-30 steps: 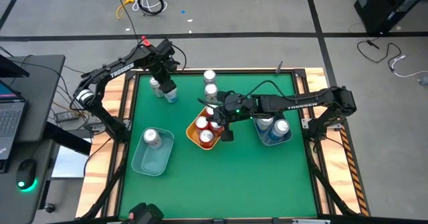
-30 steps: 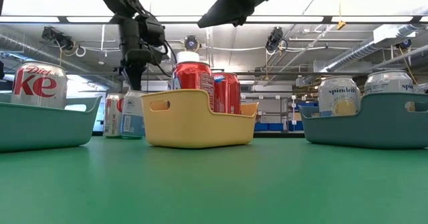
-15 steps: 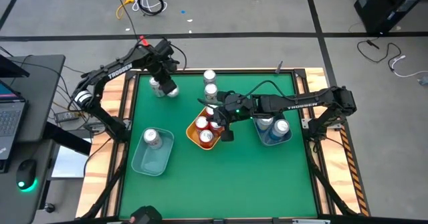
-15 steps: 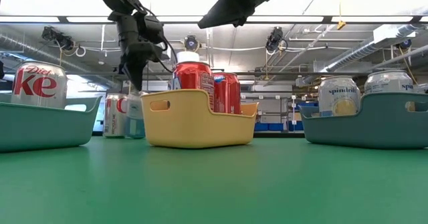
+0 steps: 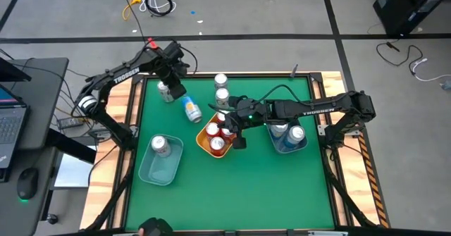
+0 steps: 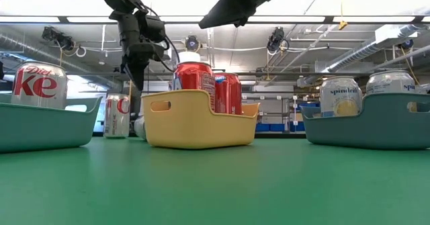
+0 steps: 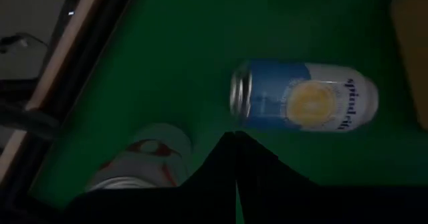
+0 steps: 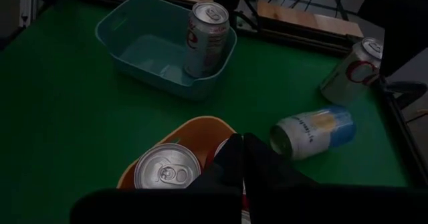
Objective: Sort soda cans
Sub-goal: Put the blue and white soda can into the blue bin
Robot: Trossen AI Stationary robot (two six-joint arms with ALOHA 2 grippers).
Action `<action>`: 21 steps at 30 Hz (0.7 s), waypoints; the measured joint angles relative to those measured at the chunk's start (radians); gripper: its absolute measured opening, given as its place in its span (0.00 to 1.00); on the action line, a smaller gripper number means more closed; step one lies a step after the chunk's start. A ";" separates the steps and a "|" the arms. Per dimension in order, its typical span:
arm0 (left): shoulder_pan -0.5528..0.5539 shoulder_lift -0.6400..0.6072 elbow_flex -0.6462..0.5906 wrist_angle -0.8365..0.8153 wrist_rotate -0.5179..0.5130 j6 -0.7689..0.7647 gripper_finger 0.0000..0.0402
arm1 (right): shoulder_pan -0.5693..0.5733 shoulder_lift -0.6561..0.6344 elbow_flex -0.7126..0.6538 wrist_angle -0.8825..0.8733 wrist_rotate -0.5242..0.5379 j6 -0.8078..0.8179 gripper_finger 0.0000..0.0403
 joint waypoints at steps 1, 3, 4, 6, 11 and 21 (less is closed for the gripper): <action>-0.007 0.000 0.000 -0.004 0.011 0.001 0.00 | 0.000 0.000 0.000 0.000 0.000 0.000 0.00; -0.026 0.000 0.000 -0.021 0.030 0.029 0.00 | 0.000 0.000 0.000 0.000 0.000 -0.001 0.00; -0.040 0.000 0.000 -0.023 0.032 0.051 0.00 | 0.000 0.000 0.000 0.000 0.000 -0.001 0.00; -0.075 0.000 0.000 -0.023 0.034 0.101 0.00 | 0.000 0.000 0.000 0.000 0.000 -0.002 0.00; -0.196 0.000 -0.005 -0.044 0.051 0.339 0.00 | 0.000 0.000 0.000 -0.005 0.000 -0.002 0.00; -0.381 0.001 -0.108 0.015 0.030 0.732 0.01 | 0.000 0.000 0.000 -0.025 0.000 -0.002 0.00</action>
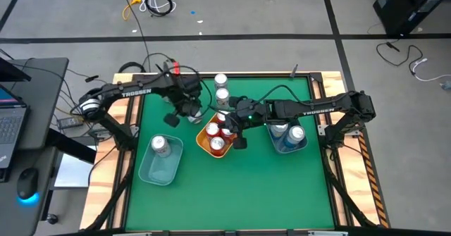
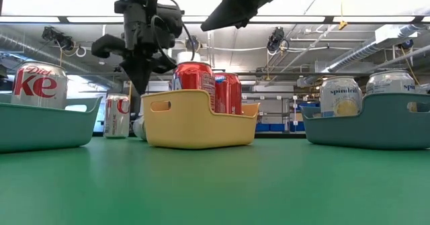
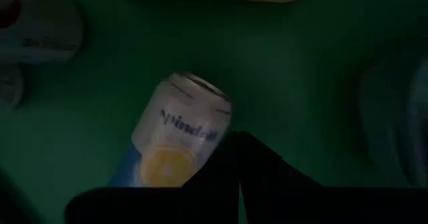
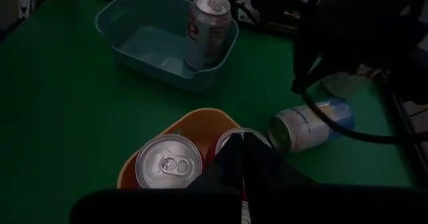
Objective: Sort soda cans
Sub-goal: Put the blue and white soda can into the blue bin
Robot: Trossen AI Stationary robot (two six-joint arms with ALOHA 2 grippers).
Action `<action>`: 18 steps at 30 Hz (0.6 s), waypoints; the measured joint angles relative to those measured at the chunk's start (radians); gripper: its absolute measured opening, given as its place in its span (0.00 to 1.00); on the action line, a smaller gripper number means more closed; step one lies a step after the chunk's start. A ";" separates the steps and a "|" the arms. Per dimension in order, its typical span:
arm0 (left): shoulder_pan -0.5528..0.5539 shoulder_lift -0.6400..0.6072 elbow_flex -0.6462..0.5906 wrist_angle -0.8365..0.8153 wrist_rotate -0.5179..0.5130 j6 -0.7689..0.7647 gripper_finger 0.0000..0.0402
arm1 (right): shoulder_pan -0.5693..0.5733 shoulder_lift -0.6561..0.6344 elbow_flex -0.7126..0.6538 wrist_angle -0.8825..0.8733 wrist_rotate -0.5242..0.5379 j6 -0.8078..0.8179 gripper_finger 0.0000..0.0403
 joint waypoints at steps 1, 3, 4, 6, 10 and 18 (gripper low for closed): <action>-0.009 0.000 -0.011 0.018 -0.012 -0.002 0.01 | 0.000 0.000 0.000 -0.004 0.000 0.000 0.00; -0.026 0.000 -0.031 0.061 -0.049 -0.023 0.02 | 0.000 0.000 0.000 -0.013 0.000 0.000 0.00; -0.032 0.000 -0.039 0.087 -0.067 -0.036 0.03 | 0.000 0.000 0.000 -0.016 0.000 0.001 0.00; -0.044 0.000 -0.053 0.122 -0.095 -0.061 0.06 | 0.000 0.000 0.000 -0.024 0.000 0.003 0.00; -0.055 0.000 -0.068 0.177 -0.141 -0.106 0.18 | 0.000 0.000 0.000 -0.032 0.000 0.003 0.00; -0.063 0.000 -0.069 0.209 -0.277 -0.158 0.51 | 0.000 0.000 0.000 -0.043 -0.017 0.003 0.00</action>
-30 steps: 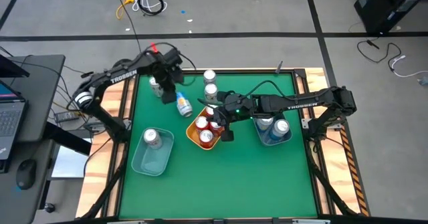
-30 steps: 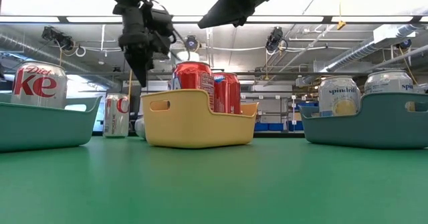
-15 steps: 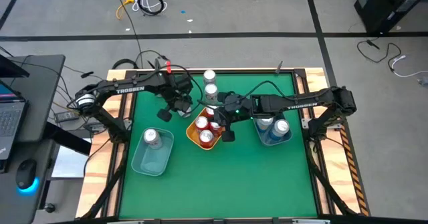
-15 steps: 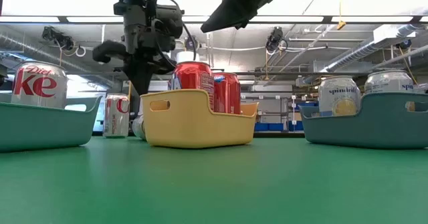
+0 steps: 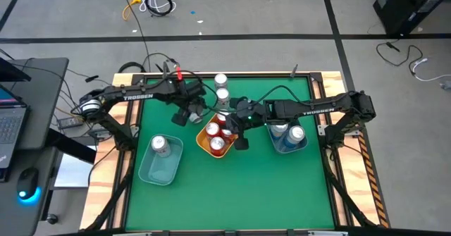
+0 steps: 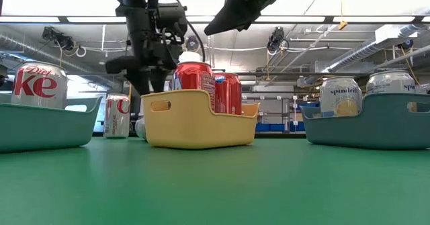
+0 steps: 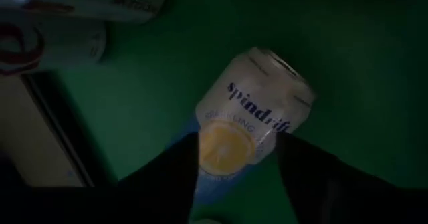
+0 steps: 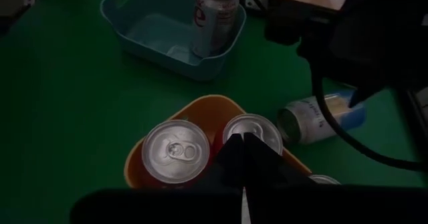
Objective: Sort soda cans
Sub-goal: Put the blue and white soda can into the blue bin
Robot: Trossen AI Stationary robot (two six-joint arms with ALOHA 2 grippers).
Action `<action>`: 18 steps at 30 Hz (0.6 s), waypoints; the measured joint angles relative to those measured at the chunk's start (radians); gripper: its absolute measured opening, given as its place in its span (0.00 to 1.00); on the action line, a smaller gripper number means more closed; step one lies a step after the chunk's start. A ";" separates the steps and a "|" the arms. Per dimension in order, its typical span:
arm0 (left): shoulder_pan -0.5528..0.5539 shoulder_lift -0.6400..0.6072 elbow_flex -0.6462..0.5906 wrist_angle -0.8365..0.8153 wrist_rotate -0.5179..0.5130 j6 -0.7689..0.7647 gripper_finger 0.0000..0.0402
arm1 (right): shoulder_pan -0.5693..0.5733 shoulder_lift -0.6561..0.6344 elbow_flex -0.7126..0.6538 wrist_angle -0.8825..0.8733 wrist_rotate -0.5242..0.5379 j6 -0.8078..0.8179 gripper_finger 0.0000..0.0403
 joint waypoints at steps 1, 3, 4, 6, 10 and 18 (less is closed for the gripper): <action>-0.001 0.002 0.000 0.002 -0.001 0.000 0.54 | 0.000 0.000 0.000 -0.001 -0.004 0.000 0.00; -0.001 0.014 0.000 0.007 -0.001 0.000 0.60 | 0.000 0.000 0.000 -0.001 -0.006 0.000 0.00; -0.001 0.024 0.000 0.005 -0.003 0.001 0.62 | 0.000 0.000 0.000 -0.001 -0.007 0.000 0.00; -0.001 0.047 0.000 0.004 -0.010 0.003 0.65 | 0.000 0.000 0.000 -0.003 -0.007 0.000 0.00; -0.004 0.079 0.000 -0.001 -0.015 0.053 0.66 | 0.000 0.000 0.000 -0.018 -0.007 0.000 0.00; -0.007 0.130 0.004 -0.024 -0.059 0.119 0.66 | 0.000 0.000 0.000 -0.037 -0.008 -0.002 0.00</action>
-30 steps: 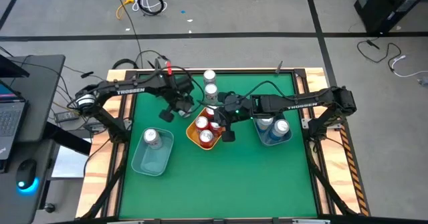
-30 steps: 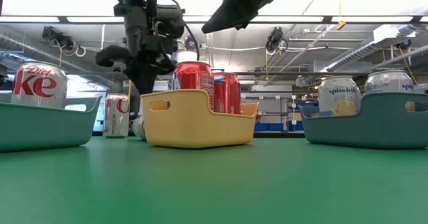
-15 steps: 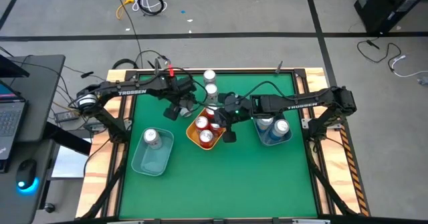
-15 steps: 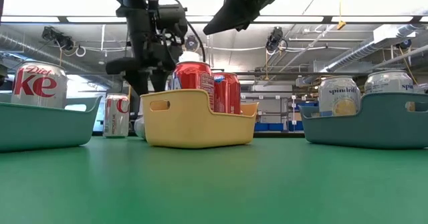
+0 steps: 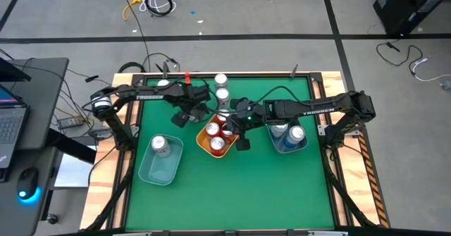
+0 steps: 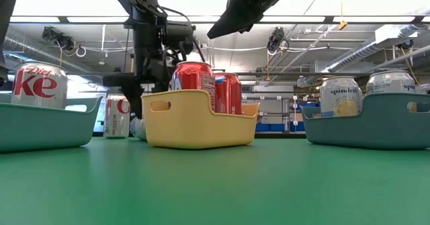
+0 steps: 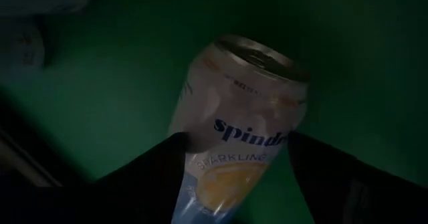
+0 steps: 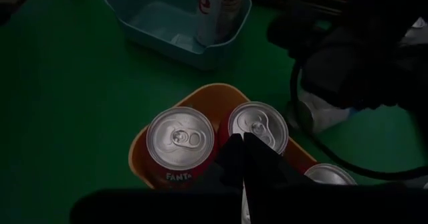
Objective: Sort soda cans
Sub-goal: Put the blue and white soda can into the blue bin
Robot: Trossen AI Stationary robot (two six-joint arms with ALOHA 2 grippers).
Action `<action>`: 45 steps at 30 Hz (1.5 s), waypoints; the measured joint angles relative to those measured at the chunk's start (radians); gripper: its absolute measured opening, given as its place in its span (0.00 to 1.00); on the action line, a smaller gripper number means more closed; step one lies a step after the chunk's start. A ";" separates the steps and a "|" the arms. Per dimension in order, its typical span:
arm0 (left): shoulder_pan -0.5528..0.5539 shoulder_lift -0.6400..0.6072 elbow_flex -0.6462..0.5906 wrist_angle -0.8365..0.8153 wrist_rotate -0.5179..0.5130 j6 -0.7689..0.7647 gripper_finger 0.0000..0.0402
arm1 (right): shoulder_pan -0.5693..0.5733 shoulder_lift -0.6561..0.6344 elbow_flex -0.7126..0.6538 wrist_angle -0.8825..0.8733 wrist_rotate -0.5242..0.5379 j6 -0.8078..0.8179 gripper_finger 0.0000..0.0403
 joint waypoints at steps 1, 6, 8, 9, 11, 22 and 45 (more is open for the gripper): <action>0.000 0.010 0.001 0.000 -0.009 0.016 0.66 | 0.000 0.000 0.000 0.000 0.000 -0.001 0.00; 0.000 0.028 0.001 0.021 -0.024 0.035 0.66 | 0.000 0.000 0.000 -0.011 -0.001 -0.006 0.00; 0.000 0.029 0.001 0.025 -0.025 0.037 0.66 | 0.000 0.000 0.000 -0.016 -0.001 -0.012 0.00; 0.002 0.029 0.001 0.025 -0.024 0.038 0.66 | 0.000 0.000 0.000 -0.016 -0.001 -0.018 0.00; 0.008 0.034 0.001 0.027 -0.012 0.038 0.66 | 0.000 0.000 0.000 -0.016 -0.002 -0.028 0.00; 0.047 0.057 0.001 0.084 0.066 0.033 0.66 | 0.000 0.000 0.000 -0.016 -0.030 -0.045 0.00; 0.015 0.070 0.096 -0.243 0.323 -0.556 0.49 | 0.000 0.000 0.000 -0.022 -0.030 -0.053 0.01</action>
